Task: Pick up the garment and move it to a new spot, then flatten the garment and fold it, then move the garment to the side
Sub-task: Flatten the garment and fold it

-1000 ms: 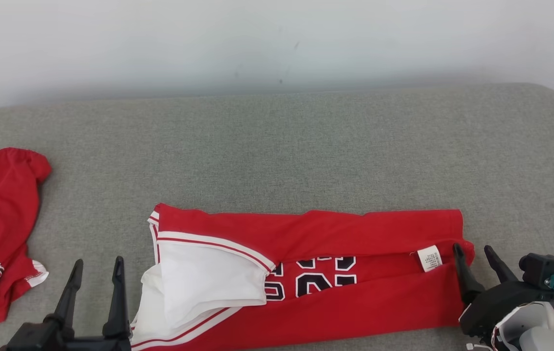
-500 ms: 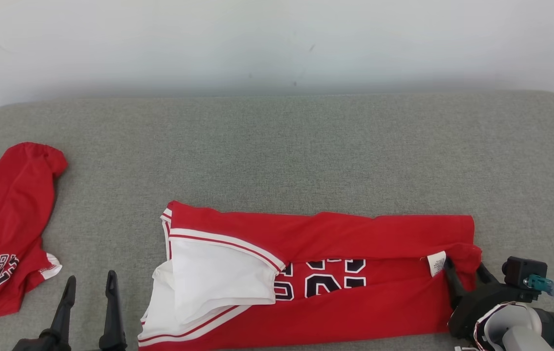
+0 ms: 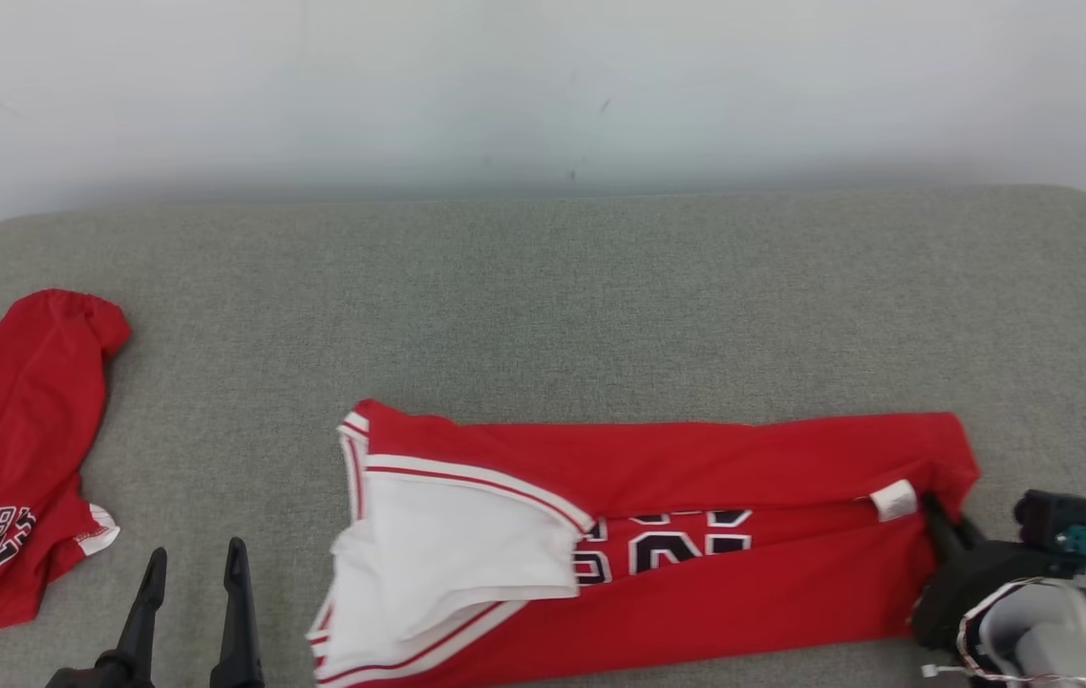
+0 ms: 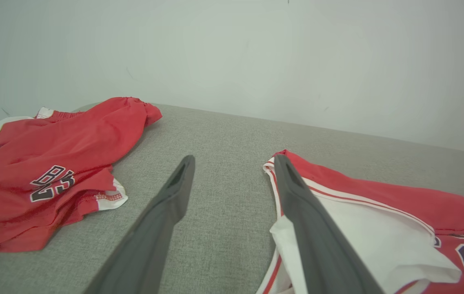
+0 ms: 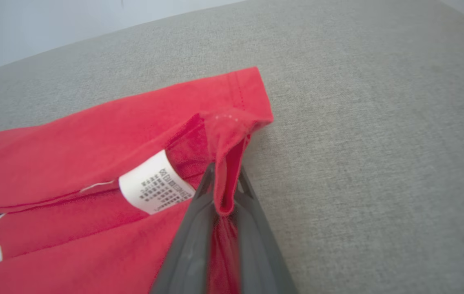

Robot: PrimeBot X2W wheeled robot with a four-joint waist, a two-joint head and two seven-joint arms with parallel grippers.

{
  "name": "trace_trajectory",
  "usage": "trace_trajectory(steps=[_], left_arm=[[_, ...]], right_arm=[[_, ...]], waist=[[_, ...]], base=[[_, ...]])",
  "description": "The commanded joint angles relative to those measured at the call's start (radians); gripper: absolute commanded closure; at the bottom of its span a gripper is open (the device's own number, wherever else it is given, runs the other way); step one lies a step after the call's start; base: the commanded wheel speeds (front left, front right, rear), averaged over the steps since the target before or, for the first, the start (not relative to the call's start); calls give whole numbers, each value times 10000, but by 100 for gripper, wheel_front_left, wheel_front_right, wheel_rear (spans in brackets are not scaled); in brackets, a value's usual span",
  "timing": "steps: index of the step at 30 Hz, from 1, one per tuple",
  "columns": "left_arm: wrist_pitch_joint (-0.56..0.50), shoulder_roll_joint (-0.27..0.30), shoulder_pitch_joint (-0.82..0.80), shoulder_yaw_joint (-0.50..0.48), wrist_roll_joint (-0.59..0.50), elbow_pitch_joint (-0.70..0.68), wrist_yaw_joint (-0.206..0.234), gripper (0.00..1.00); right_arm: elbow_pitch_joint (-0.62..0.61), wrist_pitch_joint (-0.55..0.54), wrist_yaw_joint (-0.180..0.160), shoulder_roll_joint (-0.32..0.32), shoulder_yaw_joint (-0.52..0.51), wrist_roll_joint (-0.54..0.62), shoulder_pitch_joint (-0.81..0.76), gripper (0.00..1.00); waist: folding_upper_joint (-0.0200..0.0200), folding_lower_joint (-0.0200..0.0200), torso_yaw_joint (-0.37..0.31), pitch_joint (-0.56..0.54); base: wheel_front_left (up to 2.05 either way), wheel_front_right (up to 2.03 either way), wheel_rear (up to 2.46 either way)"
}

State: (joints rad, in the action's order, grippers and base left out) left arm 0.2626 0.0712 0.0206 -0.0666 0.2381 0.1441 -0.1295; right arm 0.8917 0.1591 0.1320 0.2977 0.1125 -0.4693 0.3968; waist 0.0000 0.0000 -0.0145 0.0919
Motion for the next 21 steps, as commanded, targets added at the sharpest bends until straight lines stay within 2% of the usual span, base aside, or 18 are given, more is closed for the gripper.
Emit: trace_trajectory(steps=[1,7,11,16,21], left_arm=[[18,-20,128,8,-60,5,-13,0],[18,-24,209,59,-105,35,-14,0],[18,-1,225,26,-129,71,-14,0],[18,22,349,-114,-225,50,-13,0],[18,-23,395,-188,-260,77,-3,0]], right_arm=[[55,68,-19,145,-63,-60,82,100],[257,279,-20,995,-352,-51,303,100],[150,357,-20,1260,-499,-11,313,100],[-726,333,-20,923,-361,-140,106,100],[-2369,-33,-20,394,-72,-420,-303,100]], waist=[[0,0,-19,-20],[0,0,-64,-124],[0,0,-89,-230],[0,0,-183,-325],[0,0,-229,-392]], base=[[0,0,0],[0,0,0],[0,0,0],[0,0,0],[0,0,0]])
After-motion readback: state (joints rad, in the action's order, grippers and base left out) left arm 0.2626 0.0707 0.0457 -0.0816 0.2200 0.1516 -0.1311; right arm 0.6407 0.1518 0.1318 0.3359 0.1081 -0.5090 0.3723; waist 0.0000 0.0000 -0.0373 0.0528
